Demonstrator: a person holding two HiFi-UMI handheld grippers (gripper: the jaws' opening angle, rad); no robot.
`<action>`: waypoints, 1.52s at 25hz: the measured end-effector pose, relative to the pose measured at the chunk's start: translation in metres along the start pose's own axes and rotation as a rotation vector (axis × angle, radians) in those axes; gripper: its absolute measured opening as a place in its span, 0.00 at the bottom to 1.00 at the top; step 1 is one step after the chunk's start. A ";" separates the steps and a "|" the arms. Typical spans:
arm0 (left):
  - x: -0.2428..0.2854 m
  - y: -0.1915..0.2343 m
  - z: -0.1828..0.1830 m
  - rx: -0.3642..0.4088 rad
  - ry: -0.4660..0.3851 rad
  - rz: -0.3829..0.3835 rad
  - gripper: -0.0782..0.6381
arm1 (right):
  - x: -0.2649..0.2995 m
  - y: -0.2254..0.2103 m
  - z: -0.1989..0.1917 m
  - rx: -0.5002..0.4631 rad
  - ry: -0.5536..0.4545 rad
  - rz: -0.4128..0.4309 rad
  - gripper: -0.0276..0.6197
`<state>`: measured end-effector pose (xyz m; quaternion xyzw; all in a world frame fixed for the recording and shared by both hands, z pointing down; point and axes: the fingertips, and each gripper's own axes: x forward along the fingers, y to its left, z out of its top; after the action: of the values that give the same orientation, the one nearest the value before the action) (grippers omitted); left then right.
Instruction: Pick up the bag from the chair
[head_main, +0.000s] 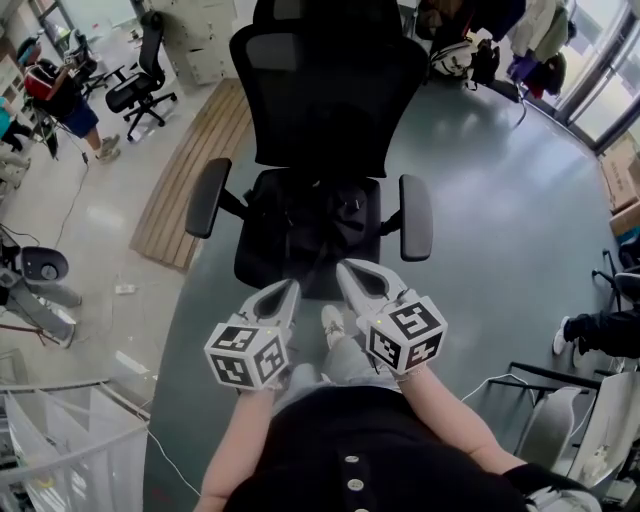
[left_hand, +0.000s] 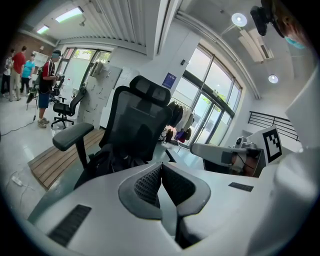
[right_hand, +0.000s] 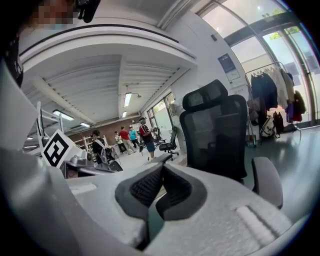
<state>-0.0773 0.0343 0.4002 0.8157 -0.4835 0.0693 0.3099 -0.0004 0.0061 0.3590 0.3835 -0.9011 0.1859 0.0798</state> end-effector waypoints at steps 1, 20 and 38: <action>0.009 0.004 0.006 0.000 0.001 0.004 0.14 | 0.008 -0.008 0.006 -0.002 0.000 0.004 0.04; 0.115 0.067 0.080 -0.063 -0.033 0.174 0.14 | 0.108 -0.103 0.042 0.015 0.079 0.137 0.04; 0.137 0.088 0.064 -0.120 0.054 0.127 0.14 | 0.138 -0.112 0.011 0.087 0.158 0.118 0.04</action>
<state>-0.0903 -0.1345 0.4448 0.7612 -0.5291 0.0815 0.3661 -0.0151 -0.1607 0.4193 0.3168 -0.9042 0.2589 0.1229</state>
